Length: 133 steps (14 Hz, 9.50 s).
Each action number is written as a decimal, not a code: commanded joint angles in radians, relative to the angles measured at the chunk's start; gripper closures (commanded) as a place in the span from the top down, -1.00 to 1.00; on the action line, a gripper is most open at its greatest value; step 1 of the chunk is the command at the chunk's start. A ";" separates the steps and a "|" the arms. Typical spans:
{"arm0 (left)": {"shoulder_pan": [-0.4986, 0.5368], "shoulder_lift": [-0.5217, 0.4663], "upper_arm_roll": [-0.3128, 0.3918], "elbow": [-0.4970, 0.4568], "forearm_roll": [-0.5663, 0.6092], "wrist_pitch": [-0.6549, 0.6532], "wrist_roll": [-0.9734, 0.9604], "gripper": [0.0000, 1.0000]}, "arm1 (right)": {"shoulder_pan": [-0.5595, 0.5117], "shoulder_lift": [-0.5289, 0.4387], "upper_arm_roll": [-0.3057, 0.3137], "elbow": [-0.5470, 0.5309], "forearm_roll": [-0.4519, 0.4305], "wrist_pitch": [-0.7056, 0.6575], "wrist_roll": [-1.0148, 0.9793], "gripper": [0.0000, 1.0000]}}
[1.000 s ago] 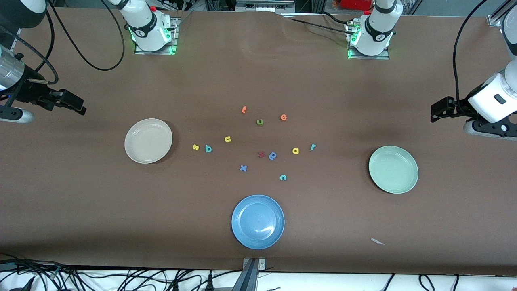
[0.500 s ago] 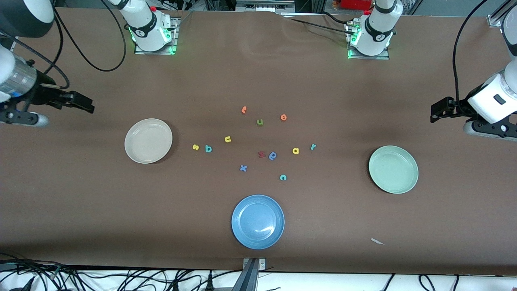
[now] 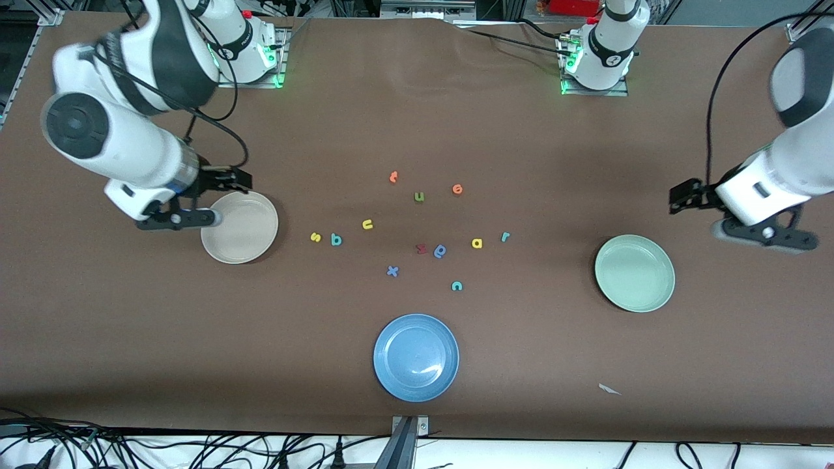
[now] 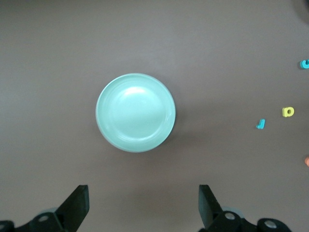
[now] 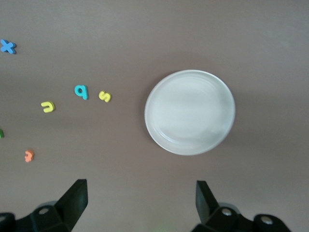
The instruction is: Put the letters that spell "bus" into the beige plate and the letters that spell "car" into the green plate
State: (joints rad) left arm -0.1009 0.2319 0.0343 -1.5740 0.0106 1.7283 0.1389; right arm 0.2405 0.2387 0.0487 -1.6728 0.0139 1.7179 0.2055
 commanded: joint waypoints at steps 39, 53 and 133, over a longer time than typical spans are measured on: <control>-0.450 0.365 0.002 -0.377 -0.115 0.772 -0.265 0.04 | 0.220 0.209 -0.150 -0.154 -0.006 0.415 0.125 -0.99; -0.428 0.342 0.010 -0.361 -0.112 0.763 -0.249 -0.91 | 0.215 0.154 -0.288 -0.478 0.012 0.560 -0.029 1.00; -0.216 0.536 -0.021 0.159 -0.080 0.399 -0.330 1.00 | 0.484 0.444 -0.145 -0.078 0.140 0.690 1.146 -1.00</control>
State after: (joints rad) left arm -0.2398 0.6811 0.0006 -1.5364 -0.0431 2.1371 -0.0631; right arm 0.7118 0.6832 -0.0811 -1.7579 0.1772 2.4200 1.3708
